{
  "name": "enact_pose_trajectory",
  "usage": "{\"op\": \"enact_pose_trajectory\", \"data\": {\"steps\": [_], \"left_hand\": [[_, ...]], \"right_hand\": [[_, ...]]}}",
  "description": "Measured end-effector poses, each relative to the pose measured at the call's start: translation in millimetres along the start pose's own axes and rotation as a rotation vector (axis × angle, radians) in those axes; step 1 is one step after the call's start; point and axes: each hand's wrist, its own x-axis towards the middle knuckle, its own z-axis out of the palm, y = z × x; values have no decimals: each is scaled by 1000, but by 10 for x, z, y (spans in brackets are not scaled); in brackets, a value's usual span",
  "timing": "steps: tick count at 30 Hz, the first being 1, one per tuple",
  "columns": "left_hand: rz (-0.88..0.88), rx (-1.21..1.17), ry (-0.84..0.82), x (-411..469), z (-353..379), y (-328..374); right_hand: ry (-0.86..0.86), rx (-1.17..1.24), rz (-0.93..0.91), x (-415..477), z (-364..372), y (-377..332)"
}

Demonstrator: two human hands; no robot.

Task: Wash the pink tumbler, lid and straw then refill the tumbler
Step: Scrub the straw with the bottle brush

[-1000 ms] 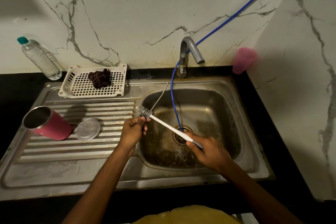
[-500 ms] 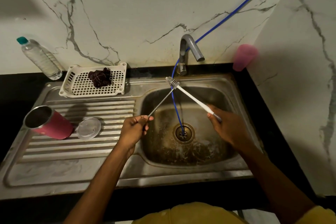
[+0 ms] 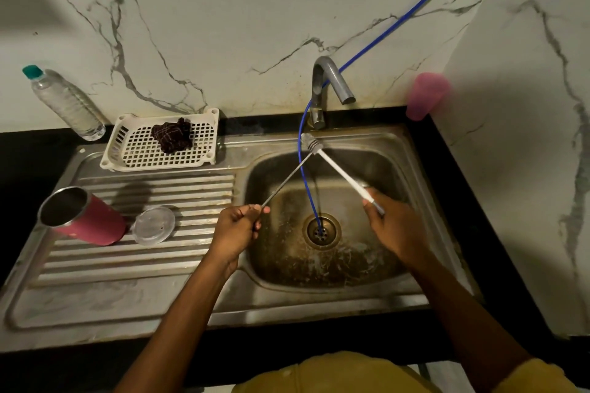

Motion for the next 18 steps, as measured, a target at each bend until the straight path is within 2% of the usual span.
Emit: {"op": "enact_pose_trajectory", "data": {"steps": [5,12,18], "left_hand": [[11,-73,4,34,-4,50],[0,-123,11,54,-29,57],[27,-83,50,11,-54,55]], "right_hand": [[-26,-24,-71,-45,-54,-92],[-109,129,68,-255,118,-252],[-27,233,217,-209,108,-271]]}}
